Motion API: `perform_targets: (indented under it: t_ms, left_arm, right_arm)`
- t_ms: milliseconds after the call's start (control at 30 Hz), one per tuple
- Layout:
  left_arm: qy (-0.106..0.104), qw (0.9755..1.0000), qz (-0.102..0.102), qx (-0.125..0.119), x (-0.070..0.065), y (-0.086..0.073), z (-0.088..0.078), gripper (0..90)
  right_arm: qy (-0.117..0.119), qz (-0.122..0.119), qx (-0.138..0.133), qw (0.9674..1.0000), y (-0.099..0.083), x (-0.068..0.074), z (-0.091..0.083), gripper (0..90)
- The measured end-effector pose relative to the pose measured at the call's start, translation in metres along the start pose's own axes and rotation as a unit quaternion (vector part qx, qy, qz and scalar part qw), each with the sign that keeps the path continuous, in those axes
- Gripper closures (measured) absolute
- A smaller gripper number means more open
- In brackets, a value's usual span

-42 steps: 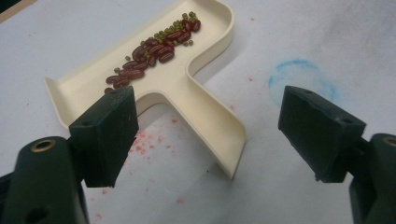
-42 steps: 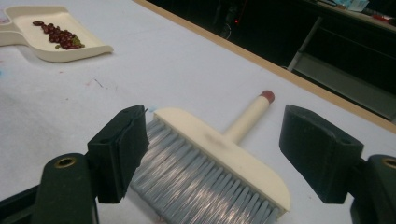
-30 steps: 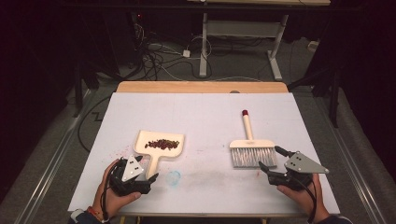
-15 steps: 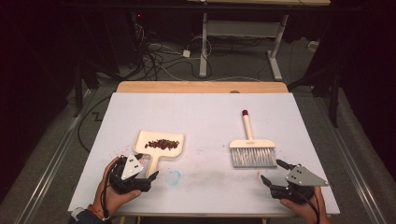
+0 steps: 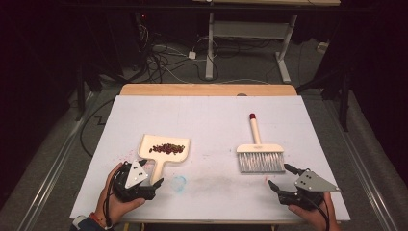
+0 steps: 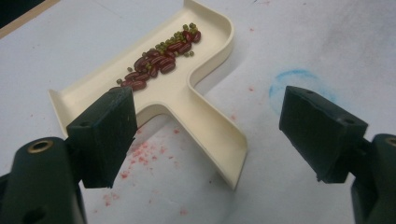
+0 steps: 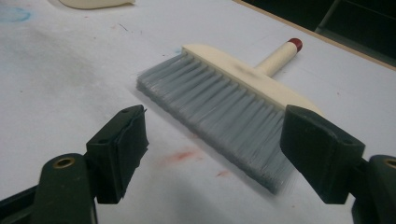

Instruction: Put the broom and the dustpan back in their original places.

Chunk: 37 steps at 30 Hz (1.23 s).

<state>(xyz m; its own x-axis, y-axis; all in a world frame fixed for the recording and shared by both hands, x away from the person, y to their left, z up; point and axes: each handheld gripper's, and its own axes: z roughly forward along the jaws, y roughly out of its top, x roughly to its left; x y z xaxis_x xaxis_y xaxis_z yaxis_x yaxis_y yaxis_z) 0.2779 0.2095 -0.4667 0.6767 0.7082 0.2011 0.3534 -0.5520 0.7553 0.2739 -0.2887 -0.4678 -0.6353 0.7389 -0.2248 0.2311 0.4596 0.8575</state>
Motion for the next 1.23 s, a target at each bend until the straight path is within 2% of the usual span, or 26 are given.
perform_targets:
  t_ms: [167,233,300,333,567,600,767,833,867,1233]
  left_arm:
    - [0.000,1.0000,0.005,0.001,-0.0006,0.0001,-0.0005,18.5]
    - [-0.003,1.0000,0.001,0.005,-0.0013,0.0000,-0.0001,18.5]
    - [-0.001,1.0000,0.007,0.003,-0.0011,0.0005,0.0011,18.5]
    - [-0.004,1.0000,0.001,0.006,-0.0022,0.0002,0.0013,18.5]
    - [-0.003,0.9999,0.010,0.008,-0.0027,0.0004,0.0023,18.5]
    - [-0.006,0.9999,0.005,0.011,-0.0033,0.0001,0.0024,18.5]
    - [-0.006,0.9999,0.004,0.013,-0.0028,0.0001,0.0033,18.5]
    - [-0.003,0.9999,0.009,0.011,-0.0024,0.0007,0.0040,18.5]
    - [-0.005,0.9999,0.004,0.014,-0.0031,0.0005,0.0040,18.5]
    - [-0.001,1.0000,0.007,0.005,-0.0015,0.0021,0.0015,18.5]
  right_arm:
    - [-0.005,-0.002,0.002,1.0000,0.0006,0.0004,-0.0003,23.4]
    - [-0.007,-0.004,0.002,1.0000,0.0006,0.0001,-0.0002,23.4]
    - [-0.006,-0.004,0.002,1.0000,0.0001,-0.0005,-0.0005,23.4]
    - [-0.006,-0.003,0.001,1.0000,0.0000,-0.0007,-0.0009,23.5]
    - [-0.013,-0.003,-0.006,0.9999,0.0017,-0.0004,-0.0035,23.6]
    - [-0.015,-0.004,-0.009,0.9998,0.0023,-0.0003,-0.0040,23.9]
    - [-0.017,-0.004,-0.008,0.9998,0.0027,-0.0012,-0.0039,23.9]
    - [-0.018,-0.005,-0.008,0.9998,0.0025,-0.0018,-0.0039,23.9]
    - [-0.018,-0.004,-0.009,0.9998,0.0026,-0.0022,-0.0041,23.8]
    - [-0.030,0.006,-0.020,0.9993,0.0047,-0.0039,-0.0089,23.8]
